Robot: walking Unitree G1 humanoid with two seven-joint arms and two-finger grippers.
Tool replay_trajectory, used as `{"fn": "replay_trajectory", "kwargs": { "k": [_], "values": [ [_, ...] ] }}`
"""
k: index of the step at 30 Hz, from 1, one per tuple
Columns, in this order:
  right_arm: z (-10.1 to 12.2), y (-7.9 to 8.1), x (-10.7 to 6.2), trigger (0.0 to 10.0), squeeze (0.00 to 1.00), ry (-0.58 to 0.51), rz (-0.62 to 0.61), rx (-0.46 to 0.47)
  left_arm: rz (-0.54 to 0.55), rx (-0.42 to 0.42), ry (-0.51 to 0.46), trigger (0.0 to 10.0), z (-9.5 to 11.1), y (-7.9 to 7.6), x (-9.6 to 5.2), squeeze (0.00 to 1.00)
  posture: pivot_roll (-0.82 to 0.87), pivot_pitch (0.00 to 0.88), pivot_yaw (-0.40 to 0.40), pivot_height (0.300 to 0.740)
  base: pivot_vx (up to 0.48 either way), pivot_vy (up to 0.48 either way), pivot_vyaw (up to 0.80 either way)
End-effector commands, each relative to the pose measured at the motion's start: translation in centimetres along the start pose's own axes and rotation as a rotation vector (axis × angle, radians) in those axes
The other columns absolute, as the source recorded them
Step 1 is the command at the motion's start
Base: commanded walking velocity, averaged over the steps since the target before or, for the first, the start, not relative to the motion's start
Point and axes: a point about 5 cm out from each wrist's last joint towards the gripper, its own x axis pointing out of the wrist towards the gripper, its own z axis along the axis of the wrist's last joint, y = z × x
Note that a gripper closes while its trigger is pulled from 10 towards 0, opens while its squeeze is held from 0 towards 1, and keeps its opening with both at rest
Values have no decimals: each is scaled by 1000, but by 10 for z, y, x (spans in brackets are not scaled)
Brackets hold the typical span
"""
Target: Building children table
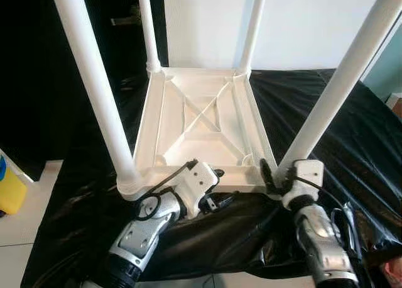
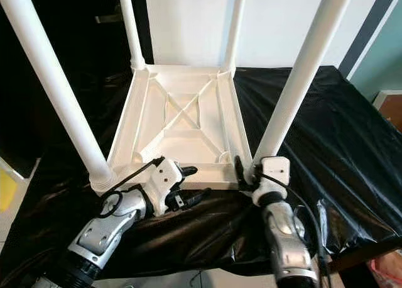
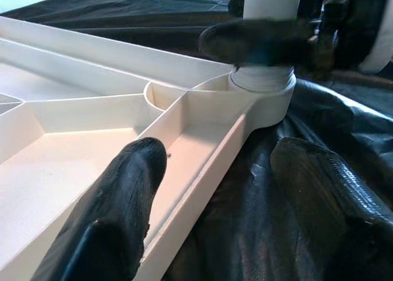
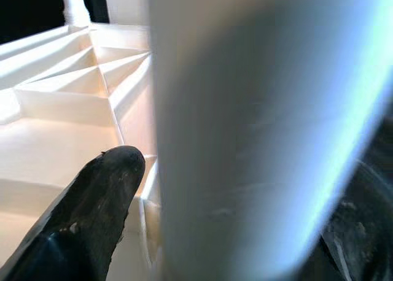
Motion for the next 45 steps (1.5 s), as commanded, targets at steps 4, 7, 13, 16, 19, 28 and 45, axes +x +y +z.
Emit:
{"fn": "replay_trajectory", "kwargs": {
  "k": [4,7,13,16,19,28,45],
  "values": [
    [8,-11,1,10000,0,14,257,-47,-68,15,-15,10000,6,-3,4,0,-46,0,-15,740,0,0,0],
    [10,-13,4,10000,0,18,298,-57,-70,11,-14,10000,6,-2,4,0,-46,0,-15,740,0,0,0],
    [11,-15,14,0,0,43,417,-116,-77,18,-16,10000,9,0,6,0,-33,0,-14,740,0,0,0],
    [11,-14,15,0,0,46,426,-116,-77,20,-16,10000,9,0,6,0,-32,0,-15,740,0,0,0],
    [6,-14,14,0,0,64,453,-116,-73,20,-16,10000,9,2,6,0,-29,0,-16,740,0,0,0],
    [-4,-18,7,0,0,114,467,-99,-70,16,-17,10000,9,1,6,0,-33,0,-17,740,0,0,0],
    [-17,1,4,10000,0,134,-4,-1,-75,1,-11,10000,7,-2,4,0,-31,0,-16,740,0,0,0]
  ]
}}
